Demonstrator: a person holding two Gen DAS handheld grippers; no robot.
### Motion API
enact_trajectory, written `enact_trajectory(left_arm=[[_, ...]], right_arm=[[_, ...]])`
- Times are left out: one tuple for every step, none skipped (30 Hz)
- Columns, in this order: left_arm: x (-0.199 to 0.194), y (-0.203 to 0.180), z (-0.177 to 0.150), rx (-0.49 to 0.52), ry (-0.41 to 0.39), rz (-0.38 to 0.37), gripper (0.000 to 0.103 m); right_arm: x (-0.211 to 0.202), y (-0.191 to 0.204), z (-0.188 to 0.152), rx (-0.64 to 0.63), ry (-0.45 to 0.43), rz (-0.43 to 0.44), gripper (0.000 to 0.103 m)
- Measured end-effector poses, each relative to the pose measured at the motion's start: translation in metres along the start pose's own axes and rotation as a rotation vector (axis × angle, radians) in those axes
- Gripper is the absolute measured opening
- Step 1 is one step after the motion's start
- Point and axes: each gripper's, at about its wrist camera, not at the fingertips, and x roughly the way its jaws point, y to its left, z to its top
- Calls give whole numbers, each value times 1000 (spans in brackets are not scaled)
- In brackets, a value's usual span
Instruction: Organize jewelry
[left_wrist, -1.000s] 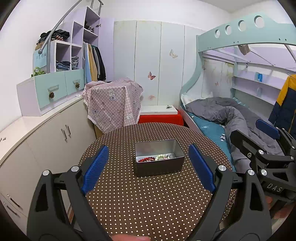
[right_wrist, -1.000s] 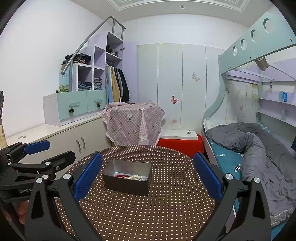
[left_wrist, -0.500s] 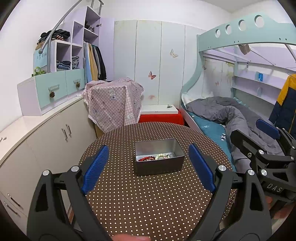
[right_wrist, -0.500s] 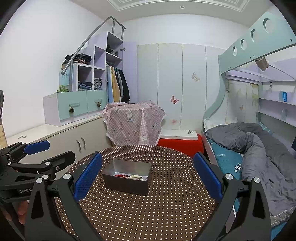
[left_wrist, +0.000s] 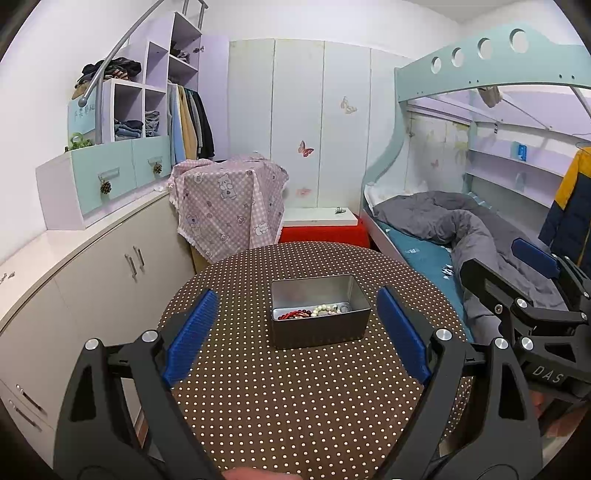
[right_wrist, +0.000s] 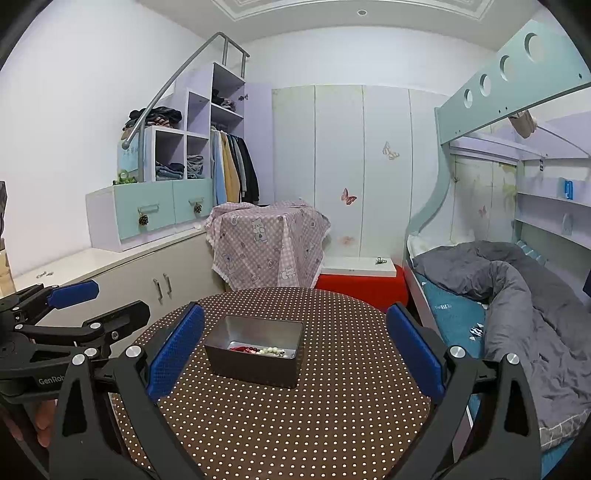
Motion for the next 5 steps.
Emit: enact_trajectory(left_arm=[[0, 0, 0, -1, 2, 0, 86], [0, 1, 0, -1, 3, 0, 86], [0, 1, 0, -1, 3, 1, 86], [1, 1, 0, -1, 2, 0, 86], [1, 2, 0, -1, 2, 1, 86]], right_arm=[[0, 0, 0, 0, 1, 0, 95], [1, 0, 0, -1, 3, 0, 95], [0, 0, 1, -1, 3, 0, 95], [0, 0, 1, -1, 3, 0, 95], [1, 0, 1, -1, 3, 0, 95]])
